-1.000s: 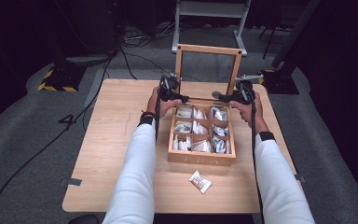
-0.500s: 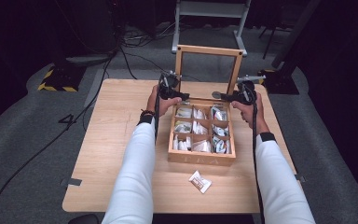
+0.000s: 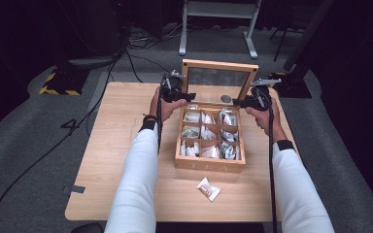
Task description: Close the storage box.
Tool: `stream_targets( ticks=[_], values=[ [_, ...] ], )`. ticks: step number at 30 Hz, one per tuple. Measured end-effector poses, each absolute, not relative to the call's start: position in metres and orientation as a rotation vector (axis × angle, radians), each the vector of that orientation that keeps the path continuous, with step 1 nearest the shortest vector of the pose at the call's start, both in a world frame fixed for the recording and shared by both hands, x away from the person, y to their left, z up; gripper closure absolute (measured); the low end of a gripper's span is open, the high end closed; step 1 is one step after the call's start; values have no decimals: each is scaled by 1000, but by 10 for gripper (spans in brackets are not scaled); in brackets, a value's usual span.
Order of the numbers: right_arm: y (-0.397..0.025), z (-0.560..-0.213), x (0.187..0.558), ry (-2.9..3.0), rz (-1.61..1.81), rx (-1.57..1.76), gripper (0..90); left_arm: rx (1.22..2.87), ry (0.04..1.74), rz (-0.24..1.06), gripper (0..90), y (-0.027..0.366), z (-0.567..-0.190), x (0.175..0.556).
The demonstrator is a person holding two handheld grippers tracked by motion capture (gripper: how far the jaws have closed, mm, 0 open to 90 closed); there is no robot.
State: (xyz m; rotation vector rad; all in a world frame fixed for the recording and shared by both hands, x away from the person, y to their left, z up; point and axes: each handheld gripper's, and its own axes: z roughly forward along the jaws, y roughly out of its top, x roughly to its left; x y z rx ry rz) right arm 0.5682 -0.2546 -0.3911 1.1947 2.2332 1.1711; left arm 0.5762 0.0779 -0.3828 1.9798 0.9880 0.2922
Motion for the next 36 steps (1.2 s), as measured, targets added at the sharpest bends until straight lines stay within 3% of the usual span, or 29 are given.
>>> stream_targets(
  ticks=[13, 24, 36],
  values=[
    [-258, -381, 548, 2168, 1197, 1118, 550, 2005, 937, 354, 528, 86, -370, 558],
    [-263, -370, 532, 2122, 1319, 1101, 518, 1980, 898, 443, 531, 88, -361, 537],
    [-263, -359, 512, 2145, 1327, 1033, 479, 1987, 834, 427, 511, 91, -349, 516]
  ],
)
